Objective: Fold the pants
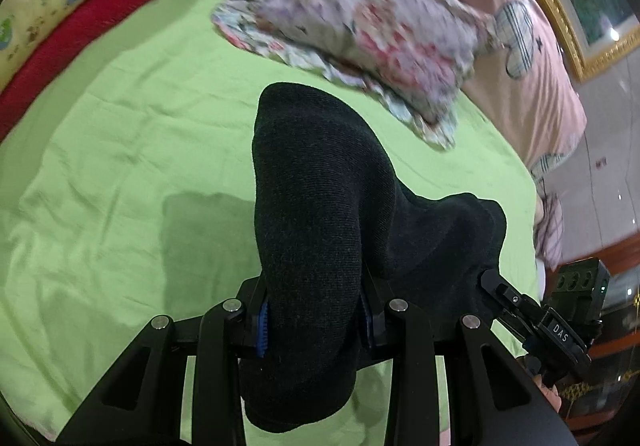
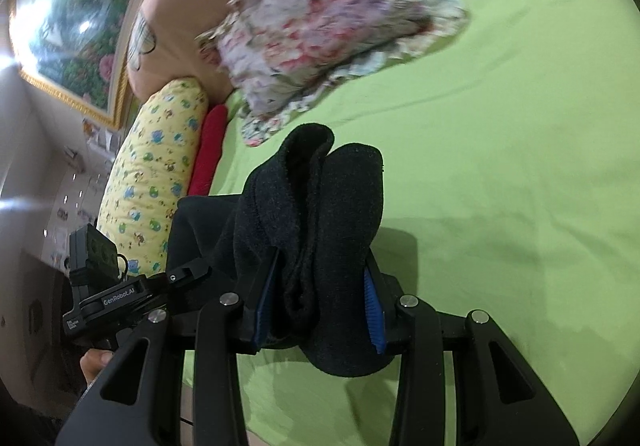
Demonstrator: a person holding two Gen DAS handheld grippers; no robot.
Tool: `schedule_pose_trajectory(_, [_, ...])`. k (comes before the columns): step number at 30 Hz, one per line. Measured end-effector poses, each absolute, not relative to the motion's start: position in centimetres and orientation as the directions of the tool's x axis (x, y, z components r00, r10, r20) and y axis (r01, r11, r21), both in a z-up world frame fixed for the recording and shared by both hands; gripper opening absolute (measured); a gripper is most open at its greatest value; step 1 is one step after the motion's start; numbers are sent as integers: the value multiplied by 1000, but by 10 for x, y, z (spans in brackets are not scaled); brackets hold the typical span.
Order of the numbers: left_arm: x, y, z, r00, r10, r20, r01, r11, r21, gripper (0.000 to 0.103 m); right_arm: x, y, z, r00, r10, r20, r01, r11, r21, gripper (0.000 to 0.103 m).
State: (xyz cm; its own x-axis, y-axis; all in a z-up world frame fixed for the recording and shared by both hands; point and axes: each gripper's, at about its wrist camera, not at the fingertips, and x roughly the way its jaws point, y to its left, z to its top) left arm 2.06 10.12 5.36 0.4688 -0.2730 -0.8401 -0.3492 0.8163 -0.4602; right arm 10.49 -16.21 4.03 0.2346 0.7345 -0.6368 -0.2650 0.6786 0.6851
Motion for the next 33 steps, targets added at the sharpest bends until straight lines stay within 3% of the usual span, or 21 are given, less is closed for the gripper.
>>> schedule_pose_trajectory(8, [47,125,54,487,-221,-845,-371,824,-429,34,140,-124,45,223,735,-640,-326,675,662,40])
schedule_pose_trajectory(22, [95,148,10,437,-209,-875,-404,824,-398,34,193,-90,8,174,687,-706,-305,719,624,43])
schedule_pose_trajectory(25, [93,150,-1,430,-205,-879,-410,823,-393,43,195,-89,-4,175,640,-748,-298,759,580,48])
schedule_pose_trajectory(27, [89,152,-5,433,-186,-882,-419,825,-380,58,196,-91,-8,193,611,-768,-292,783,549,51])
schedule_pose_trajectory(31, [82,160,-17,436,-169,-884,-425,827,-367,65,198,-100,-17,223,570,-791,-288,813,506,53])
schedule_pose_trajectory(33, [80,163,-21,442,-169,-881,-424,826,-372,66,200,-105,-23,229,571,-788,-290,813,505,59])
